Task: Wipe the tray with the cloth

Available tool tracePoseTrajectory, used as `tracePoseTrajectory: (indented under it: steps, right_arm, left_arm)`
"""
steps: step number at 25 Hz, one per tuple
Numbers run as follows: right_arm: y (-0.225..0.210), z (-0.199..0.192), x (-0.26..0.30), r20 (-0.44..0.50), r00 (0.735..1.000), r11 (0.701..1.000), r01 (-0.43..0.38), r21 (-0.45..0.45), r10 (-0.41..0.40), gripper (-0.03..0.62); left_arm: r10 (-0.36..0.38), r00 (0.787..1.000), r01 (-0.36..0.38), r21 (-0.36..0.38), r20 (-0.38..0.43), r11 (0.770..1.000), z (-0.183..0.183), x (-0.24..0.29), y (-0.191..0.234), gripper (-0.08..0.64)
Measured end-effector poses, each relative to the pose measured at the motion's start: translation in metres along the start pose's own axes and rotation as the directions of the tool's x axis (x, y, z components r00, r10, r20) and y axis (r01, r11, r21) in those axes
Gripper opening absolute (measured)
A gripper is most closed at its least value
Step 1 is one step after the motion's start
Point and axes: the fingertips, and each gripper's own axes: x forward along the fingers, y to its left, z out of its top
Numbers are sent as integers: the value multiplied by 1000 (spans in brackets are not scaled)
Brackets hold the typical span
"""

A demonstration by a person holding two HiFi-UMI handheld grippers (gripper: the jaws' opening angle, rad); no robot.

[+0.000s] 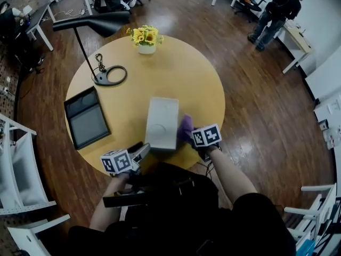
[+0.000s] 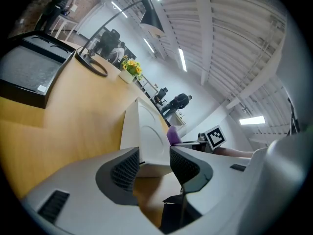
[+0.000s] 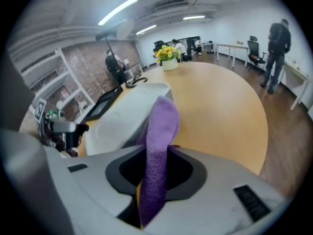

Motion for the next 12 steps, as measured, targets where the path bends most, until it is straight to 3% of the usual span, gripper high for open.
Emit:
tracePoseTrajectory:
  steps: [2,5,7,9,12]
  right_arm:
    - [10,30,-11,96,995,999,-30,23,27,92]
    - [42,71,-25,197,977,996,-71,-61,82,92]
    - [73,93,-30,250,955,985,-138,-105,161,92]
    - [111,105,-28,268,923,961,-252,-117,275,92]
    - [167,99,-11,199,892,912,-383,-145,406,92]
  left_arm:
    - [9,1000,-9,-18,28,1000,5,-5,2,186]
    - [33,997,-30,-41,70,999,13,-14,7,186]
    - [57,992,-51,-63,109,997,18,-22,12,186]
    - [82,984,-67,-99,159,993,24,-33,17,186]
    - [123,969,-91,-152,213,984,25,-50,32,186]
